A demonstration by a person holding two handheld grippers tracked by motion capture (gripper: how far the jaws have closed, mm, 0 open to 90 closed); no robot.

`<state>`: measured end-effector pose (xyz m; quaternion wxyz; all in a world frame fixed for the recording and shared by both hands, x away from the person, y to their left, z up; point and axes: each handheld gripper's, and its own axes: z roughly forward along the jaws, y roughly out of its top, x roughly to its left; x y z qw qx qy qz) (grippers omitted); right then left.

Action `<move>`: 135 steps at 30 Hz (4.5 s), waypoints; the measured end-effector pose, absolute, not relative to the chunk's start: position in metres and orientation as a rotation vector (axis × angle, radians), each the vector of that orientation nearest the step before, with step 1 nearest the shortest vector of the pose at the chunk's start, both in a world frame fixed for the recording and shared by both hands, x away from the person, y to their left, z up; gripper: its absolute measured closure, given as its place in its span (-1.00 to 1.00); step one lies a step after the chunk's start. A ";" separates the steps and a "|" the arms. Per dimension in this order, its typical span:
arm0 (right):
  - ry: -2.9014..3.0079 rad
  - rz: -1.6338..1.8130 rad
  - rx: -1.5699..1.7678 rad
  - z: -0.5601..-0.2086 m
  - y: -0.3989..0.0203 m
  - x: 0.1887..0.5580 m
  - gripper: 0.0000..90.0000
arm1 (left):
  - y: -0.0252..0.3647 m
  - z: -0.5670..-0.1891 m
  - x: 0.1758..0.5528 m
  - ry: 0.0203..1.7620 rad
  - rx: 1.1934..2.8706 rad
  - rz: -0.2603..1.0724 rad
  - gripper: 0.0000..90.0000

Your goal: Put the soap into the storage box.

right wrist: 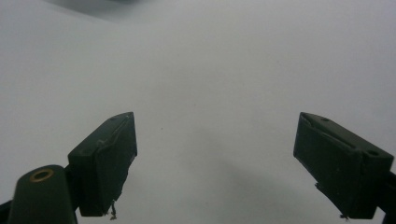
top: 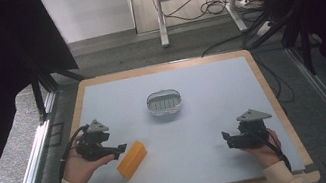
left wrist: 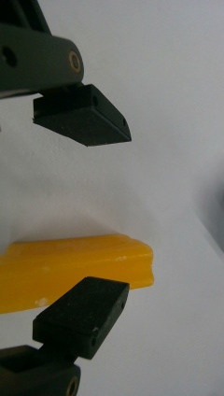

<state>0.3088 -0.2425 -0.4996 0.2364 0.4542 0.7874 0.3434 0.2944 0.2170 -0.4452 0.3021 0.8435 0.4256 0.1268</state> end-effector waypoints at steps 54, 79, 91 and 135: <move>2.203 0.886 1.172 -0.506 -0.237 0.308 -0.62 | 0.155 -0.495 0.302 1.204 2.526 0.238 -0.07; 2.200 0.883 1.160 -0.505 -0.239 0.308 -0.62 | 0.158 -0.486 0.305 1.184 2.468 0.134 0.37; 2.201 0.885 1.163 -0.505 -0.239 0.307 -0.62 | 0.163 -0.478 0.307 1.128 2.437 0.092 0.37; 2.184 0.874 1.160 -0.505 -0.240 0.307 -0.62 | 0.154 -0.440 0.334 0.943 2.405 0.038 0.37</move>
